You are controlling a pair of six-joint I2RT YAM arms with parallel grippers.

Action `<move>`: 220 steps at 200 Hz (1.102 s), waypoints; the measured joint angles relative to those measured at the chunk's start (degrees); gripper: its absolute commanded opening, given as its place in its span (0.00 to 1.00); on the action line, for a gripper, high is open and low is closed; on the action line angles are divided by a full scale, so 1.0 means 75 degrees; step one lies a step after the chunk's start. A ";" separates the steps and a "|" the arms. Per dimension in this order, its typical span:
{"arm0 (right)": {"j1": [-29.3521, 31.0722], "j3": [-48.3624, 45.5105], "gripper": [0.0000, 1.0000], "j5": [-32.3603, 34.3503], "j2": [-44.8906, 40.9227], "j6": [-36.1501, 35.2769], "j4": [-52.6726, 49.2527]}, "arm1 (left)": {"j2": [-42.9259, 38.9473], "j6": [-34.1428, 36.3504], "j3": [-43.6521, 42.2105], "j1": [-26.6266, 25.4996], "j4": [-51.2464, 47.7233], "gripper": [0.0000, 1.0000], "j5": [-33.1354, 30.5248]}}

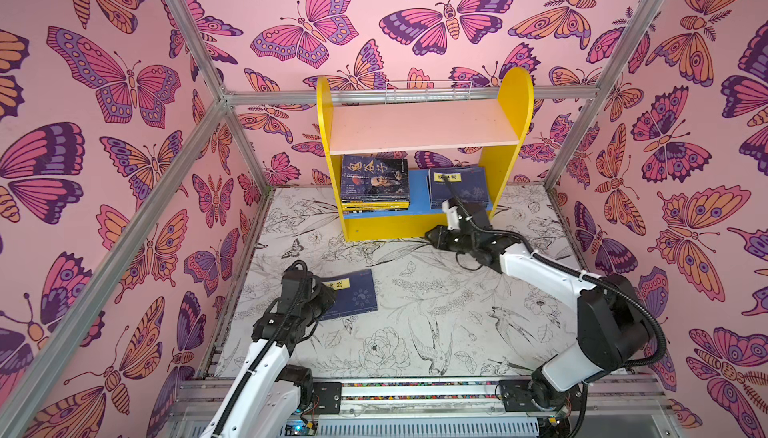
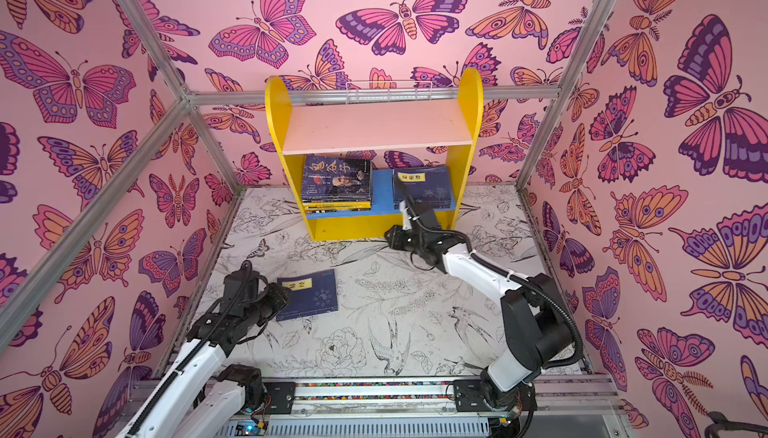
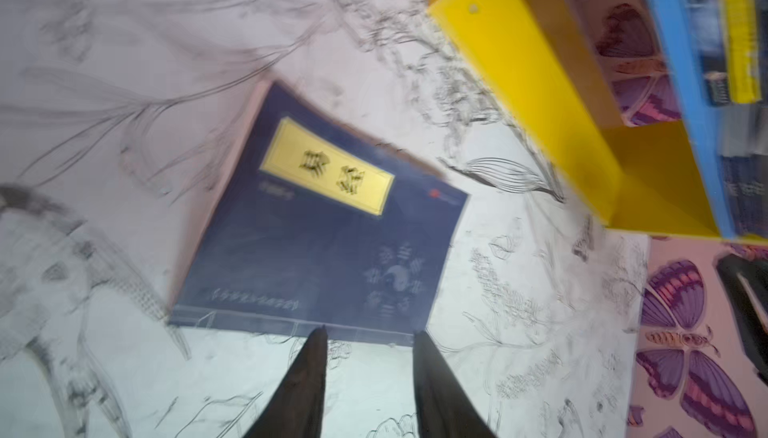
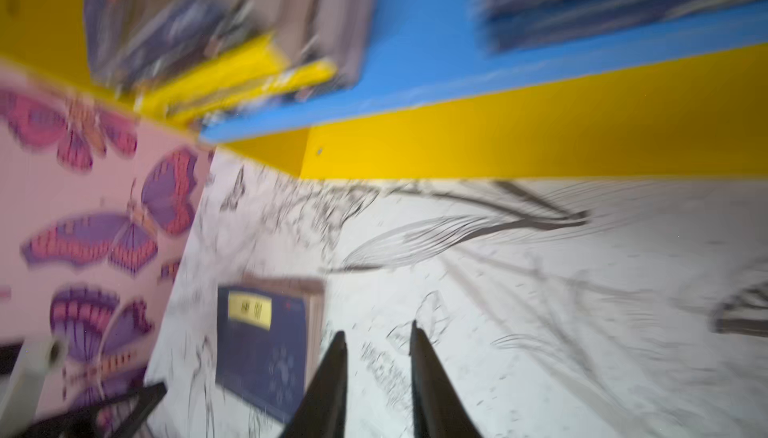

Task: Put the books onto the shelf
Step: 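Release the book and move the right gripper back to the last dark blue book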

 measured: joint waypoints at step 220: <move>0.1335 0.4890 0.55 -0.3212 0.5304 -0.1690 -0.3512 | 0.1387 -0.1157 -0.1338 0.0297 0.1343 0.24 -0.1367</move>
